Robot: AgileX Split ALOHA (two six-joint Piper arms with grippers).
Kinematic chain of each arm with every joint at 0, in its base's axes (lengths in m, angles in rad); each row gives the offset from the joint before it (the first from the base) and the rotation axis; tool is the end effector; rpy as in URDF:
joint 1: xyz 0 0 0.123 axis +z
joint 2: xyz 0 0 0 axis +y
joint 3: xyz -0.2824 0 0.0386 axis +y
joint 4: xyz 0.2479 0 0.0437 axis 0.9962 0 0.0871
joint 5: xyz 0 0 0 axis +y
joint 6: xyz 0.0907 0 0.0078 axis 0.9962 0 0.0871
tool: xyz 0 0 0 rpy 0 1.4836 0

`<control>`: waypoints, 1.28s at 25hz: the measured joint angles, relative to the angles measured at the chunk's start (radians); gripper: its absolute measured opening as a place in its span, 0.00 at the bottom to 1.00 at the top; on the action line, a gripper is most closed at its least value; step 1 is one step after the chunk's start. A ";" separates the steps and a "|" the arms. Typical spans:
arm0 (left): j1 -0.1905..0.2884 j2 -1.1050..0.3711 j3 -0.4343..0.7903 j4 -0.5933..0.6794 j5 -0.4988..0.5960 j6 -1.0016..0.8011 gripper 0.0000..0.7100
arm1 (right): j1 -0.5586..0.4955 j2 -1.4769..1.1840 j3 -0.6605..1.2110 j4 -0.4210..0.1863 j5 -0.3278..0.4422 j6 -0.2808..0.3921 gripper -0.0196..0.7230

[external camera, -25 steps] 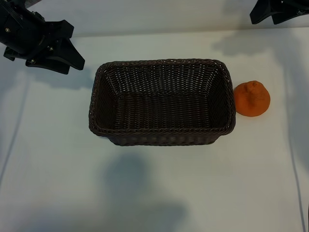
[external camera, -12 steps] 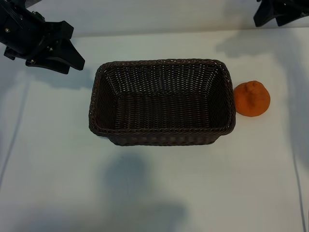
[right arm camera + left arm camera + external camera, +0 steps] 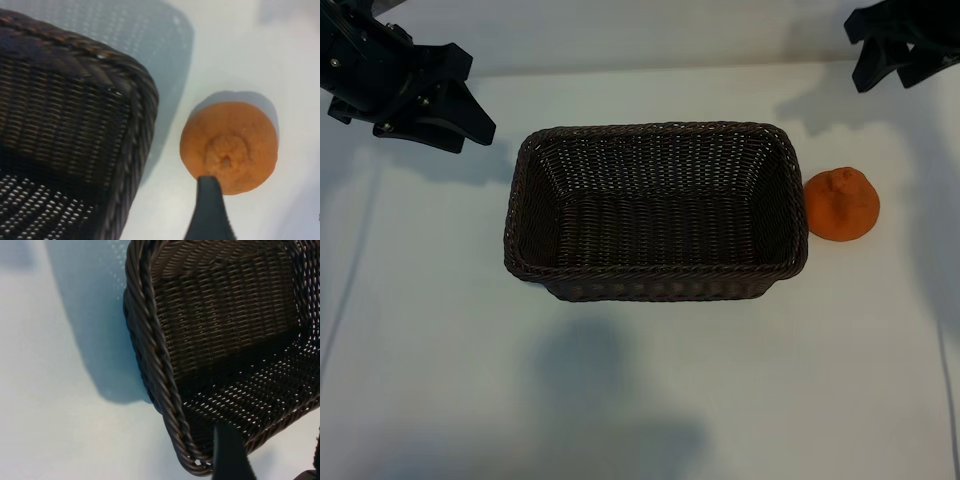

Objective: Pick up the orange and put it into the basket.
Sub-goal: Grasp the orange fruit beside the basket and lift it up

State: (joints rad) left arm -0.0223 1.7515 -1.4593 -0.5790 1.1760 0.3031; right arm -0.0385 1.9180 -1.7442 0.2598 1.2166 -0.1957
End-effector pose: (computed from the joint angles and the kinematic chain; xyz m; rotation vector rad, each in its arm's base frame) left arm 0.3574 -0.0540 0.2883 0.2075 2.7782 -0.7485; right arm 0.4088 0.0062 0.2906 -0.1409 2.8271 0.3169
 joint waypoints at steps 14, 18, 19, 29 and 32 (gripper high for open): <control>0.000 0.000 0.000 0.000 0.000 0.002 0.63 | 0.000 0.077 0.000 -0.027 0.000 -0.060 0.70; 0.000 0.000 0.000 0.000 0.000 0.003 0.63 | 0.000 0.077 0.000 -0.025 0.001 -0.068 0.70; 0.000 0.000 0.000 0.000 0.000 0.003 0.63 | 0.000 0.077 0.000 -0.025 0.002 -0.068 0.70; 0.000 0.000 0.000 0.000 0.000 0.005 0.63 | 0.000 0.077 0.000 -0.026 0.002 -0.068 0.70; 0.000 0.000 0.000 0.000 0.000 0.005 0.63 | 0.000 0.077 0.000 -0.034 0.002 -0.068 0.70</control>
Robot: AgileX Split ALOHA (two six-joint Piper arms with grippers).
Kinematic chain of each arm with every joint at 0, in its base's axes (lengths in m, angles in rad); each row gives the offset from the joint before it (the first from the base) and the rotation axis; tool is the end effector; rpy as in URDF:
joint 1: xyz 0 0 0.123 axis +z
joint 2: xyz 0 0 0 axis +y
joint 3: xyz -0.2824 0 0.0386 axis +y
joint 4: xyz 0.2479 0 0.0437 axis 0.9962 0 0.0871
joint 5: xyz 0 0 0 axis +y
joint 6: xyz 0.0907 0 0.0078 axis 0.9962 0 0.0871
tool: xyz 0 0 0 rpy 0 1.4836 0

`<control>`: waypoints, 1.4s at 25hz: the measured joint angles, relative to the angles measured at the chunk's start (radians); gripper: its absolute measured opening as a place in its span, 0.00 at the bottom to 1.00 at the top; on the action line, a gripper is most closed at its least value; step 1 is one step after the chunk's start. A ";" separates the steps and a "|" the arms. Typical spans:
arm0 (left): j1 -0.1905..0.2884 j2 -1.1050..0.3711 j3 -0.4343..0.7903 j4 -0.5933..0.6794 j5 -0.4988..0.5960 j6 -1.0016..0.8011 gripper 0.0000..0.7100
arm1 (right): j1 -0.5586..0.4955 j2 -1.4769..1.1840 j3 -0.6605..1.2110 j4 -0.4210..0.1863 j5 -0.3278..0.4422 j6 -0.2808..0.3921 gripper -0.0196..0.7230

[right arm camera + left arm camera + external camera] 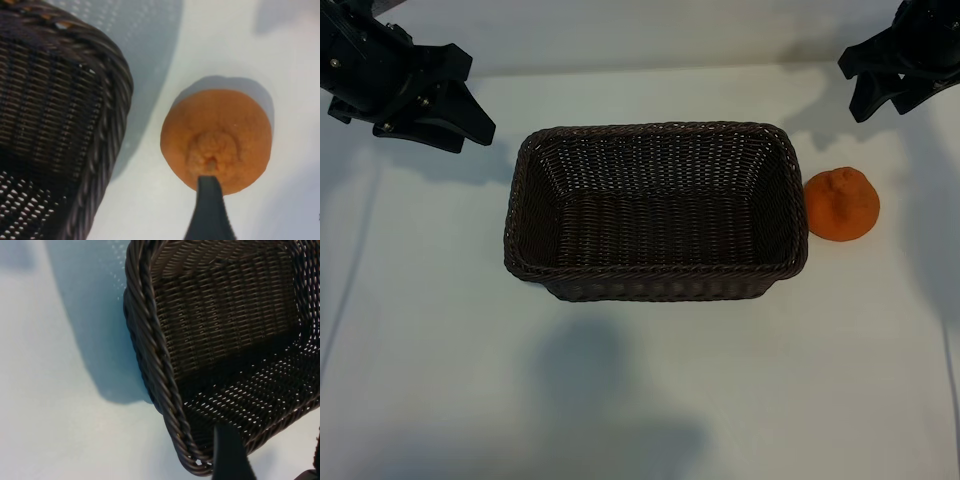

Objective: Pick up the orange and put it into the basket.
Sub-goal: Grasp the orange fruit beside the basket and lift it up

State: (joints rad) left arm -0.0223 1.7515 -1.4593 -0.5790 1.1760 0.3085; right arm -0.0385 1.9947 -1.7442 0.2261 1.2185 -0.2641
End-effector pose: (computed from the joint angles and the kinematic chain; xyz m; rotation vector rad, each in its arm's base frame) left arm 0.3574 -0.0540 0.2883 0.2149 2.7765 -0.7472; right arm 0.4201 0.0030 0.2581 -0.2434 2.8997 0.2755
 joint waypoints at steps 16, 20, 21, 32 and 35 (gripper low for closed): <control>0.000 0.000 0.000 0.000 0.000 0.001 0.63 | 0.000 0.037 0.000 -0.019 0.001 0.007 0.67; 0.000 0.000 0.000 0.000 0.000 0.001 0.63 | 0.000 0.072 0.000 -0.020 0.000 0.013 0.67; 0.000 0.000 0.000 0.000 0.000 0.001 0.63 | 0.000 0.081 0.000 -0.020 0.000 0.013 0.67; 0.000 0.000 0.000 0.001 0.000 0.007 0.63 | 0.000 0.120 0.102 -0.018 -0.011 0.023 0.67; 0.000 0.000 0.000 0.001 0.000 0.014 0.63 | 0.000 0.123 0.111 -0.008 -0.006 0.023 0.67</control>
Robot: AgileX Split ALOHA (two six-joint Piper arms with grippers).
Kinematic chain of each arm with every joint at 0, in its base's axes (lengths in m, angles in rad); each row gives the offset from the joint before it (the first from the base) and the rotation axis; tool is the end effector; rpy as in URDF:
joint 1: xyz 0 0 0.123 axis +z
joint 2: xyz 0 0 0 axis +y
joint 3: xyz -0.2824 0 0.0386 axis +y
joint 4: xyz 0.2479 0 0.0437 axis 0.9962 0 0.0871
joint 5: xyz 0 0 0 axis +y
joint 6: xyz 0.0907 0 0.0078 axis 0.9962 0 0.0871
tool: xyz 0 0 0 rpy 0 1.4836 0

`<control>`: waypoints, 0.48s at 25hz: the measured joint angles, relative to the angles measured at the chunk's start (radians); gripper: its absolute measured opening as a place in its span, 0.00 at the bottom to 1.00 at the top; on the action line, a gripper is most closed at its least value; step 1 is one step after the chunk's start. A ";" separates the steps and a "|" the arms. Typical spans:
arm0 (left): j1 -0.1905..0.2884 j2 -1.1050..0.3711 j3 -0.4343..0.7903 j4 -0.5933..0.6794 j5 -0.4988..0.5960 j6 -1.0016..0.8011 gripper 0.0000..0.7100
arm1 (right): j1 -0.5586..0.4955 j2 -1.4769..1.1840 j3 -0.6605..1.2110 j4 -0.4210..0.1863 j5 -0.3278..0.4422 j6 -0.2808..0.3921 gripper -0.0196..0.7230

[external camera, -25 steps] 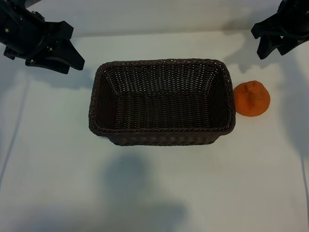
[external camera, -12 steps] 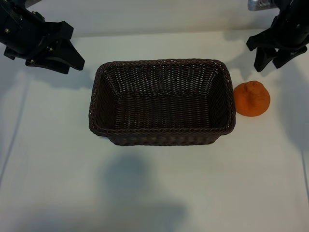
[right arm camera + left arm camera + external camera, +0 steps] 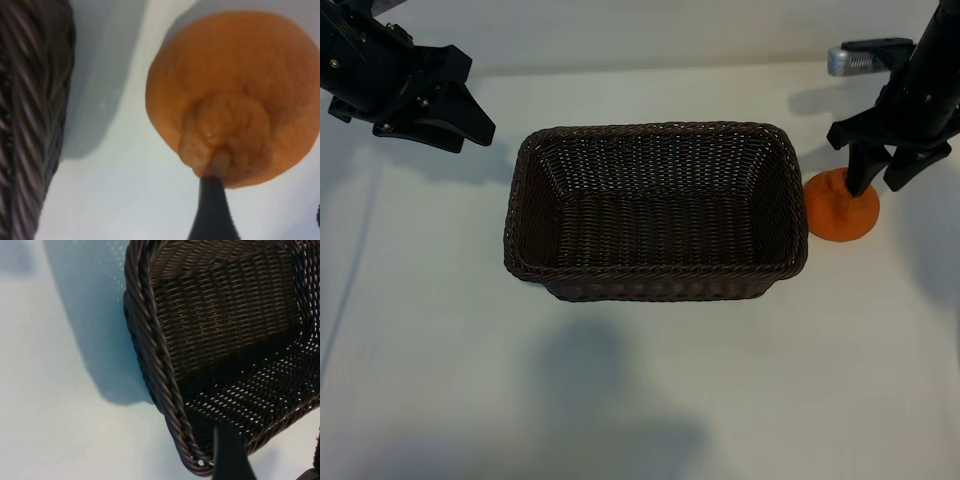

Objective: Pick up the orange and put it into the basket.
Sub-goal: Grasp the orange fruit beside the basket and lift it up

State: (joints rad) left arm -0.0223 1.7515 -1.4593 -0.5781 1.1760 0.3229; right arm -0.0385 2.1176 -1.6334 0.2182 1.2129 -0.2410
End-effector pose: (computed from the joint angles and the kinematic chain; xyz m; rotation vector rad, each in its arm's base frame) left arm 0.3574 -0.0539 0.2883 0.2351 2.7724 -0.7425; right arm 0.4171 0.0024 0.1783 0.1896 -3.1089 -0.3223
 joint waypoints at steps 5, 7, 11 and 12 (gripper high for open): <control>0.000 0.000 0.000 0.001 0.000 0.001 0.63 | 0.000 0.000 0.000 0.039 0.000 -0.004 0.67; 0.000 0.000 0.000 0.001 0.000 0.002 0.63 | 0.000 0.000 0.000 0.039 0.000 -0.006 0.67; 0.000 0.000 0.000 0.001 0.000 0.003 0.63 | 0.000 0.000 0.000 0.039 0.000 -0.007 0.67; 0.000 0.000 0.000 0.001 0.000 0.003 0.63 | 0.000 0.000 0.000 0.039 0.000 -0.007 0.67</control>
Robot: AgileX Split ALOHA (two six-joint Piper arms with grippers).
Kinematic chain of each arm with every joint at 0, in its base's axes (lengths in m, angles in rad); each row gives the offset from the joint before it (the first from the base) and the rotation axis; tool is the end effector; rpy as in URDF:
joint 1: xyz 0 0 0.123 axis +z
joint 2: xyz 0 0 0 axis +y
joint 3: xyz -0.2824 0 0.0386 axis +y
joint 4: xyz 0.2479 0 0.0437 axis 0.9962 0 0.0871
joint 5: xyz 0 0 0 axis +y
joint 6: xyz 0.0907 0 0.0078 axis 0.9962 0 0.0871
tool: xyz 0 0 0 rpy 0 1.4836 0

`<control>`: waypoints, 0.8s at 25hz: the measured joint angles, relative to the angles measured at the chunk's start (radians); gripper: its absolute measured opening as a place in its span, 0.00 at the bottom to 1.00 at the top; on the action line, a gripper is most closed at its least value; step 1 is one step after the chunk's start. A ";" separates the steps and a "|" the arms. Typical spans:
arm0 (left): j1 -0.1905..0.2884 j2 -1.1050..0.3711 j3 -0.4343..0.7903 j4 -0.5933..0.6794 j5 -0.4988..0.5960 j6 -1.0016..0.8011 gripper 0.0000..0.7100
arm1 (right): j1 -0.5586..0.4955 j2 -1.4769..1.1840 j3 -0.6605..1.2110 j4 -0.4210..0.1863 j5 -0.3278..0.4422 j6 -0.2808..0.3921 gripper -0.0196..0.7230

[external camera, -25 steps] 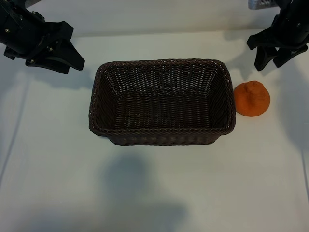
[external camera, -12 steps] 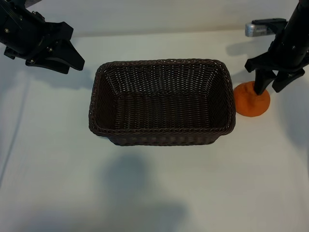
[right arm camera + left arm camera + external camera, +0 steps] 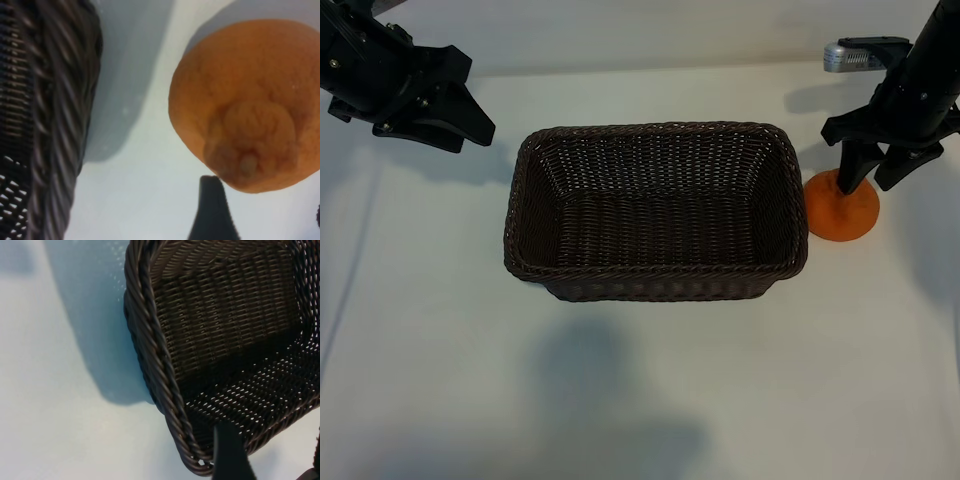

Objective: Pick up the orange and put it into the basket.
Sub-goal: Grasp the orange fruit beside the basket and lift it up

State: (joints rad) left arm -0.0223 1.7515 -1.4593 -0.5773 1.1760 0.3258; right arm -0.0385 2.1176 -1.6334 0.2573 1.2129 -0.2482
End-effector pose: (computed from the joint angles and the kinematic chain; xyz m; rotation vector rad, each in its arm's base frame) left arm 0.3574 -0.0539 0.2882 0.2394 2.7718 -0.7408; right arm 0.4175 0.0056 0.1791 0.1780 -3.1092 -0.3790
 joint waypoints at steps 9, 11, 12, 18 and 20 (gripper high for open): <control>0.000 0.000 0.000 -0.002 0.000 0.000 0.63 | 0.000 0.000 0.001 0.080 -0.001 -0.015 0.67; 0.000 0.000 0.000 -0.003 0.000 0.000 0.63 | 0.000 0.004 0.001 0.080 -0.006 -0.015 0.67; 0.000 0.000 0.000 -0.003 0.000 0.000 0.63 | 0.000 0.009 0.001 0.080 -0.006 -0.015 0.67; 0.000 0.000 0.000 -0.016 0.000 0.000 0.63 | 0.000 0.069 0.001 0.079 -0.021 -0.015 0.67; 0.000 0.000 0.000 -0.017 0.000 0.000 0.63 | 0.000 0.071 0.003 0.079 -0.029 -0.015 0.66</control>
State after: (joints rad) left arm -0.0223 1.7515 -1.4593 -0.5948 1.1760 0.3258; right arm -0.0385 2.1886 -1.6304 0.3360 1.1835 -0.2637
